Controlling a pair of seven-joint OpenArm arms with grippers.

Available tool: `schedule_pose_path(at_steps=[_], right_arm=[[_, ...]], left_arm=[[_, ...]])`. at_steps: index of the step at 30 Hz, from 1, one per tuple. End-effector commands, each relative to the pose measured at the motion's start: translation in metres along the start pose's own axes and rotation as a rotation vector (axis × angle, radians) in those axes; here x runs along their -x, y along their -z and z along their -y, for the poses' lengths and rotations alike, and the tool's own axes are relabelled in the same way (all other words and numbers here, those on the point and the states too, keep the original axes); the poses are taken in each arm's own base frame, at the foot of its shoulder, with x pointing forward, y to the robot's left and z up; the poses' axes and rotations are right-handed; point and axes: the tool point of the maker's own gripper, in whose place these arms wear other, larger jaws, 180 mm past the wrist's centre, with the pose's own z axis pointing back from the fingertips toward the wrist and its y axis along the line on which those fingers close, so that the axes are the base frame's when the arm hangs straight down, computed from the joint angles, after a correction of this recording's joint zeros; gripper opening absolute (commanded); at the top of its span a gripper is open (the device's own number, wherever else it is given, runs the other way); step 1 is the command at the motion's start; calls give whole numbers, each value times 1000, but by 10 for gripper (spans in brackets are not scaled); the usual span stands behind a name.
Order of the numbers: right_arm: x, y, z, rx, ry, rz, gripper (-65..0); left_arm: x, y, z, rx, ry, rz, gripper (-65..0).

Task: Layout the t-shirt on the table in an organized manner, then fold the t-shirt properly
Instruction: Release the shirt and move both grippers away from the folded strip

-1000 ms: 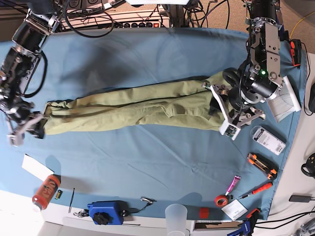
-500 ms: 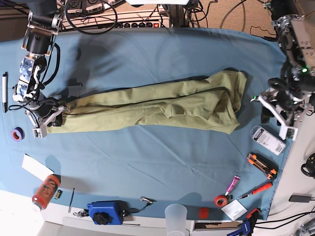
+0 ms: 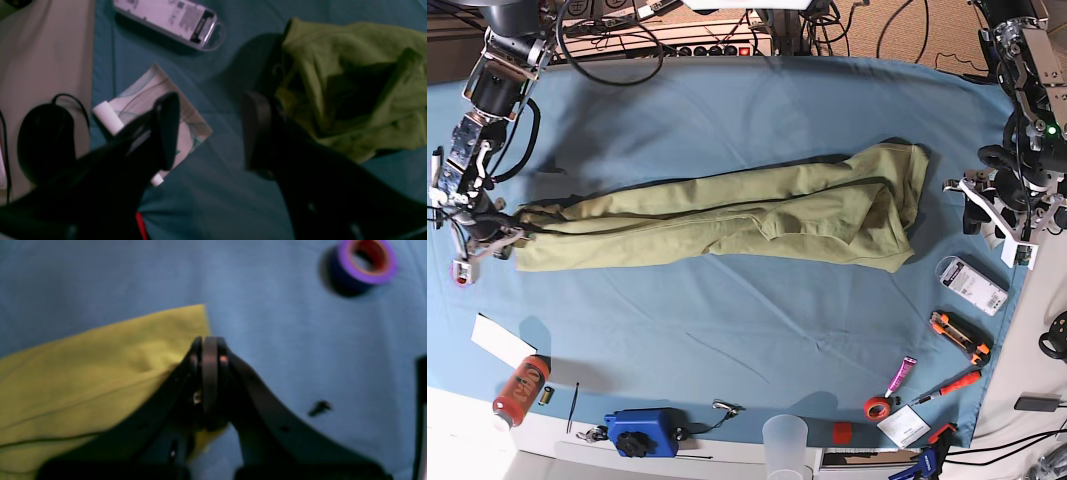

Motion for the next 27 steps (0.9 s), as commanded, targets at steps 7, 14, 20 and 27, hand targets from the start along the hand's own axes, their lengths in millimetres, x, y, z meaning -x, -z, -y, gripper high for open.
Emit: schedule_pose_path(at_steps=[7,14,20,27], right_arm=[[-11,0,-8,-29,11,50,-650],[-32,-13,4,-10,-43,67,-648],[-63,-38,-3,-64,-134,95,-385],[-43,-37,19,-8,18,30,-386]], left_arm=[[-14,-4,3,22,1,53,-341],[-4,-5,4,24,1,30,-341],[-5,-4,4,25,-2,35,-341],[-4,-4,4,25,-2,31,-341]])
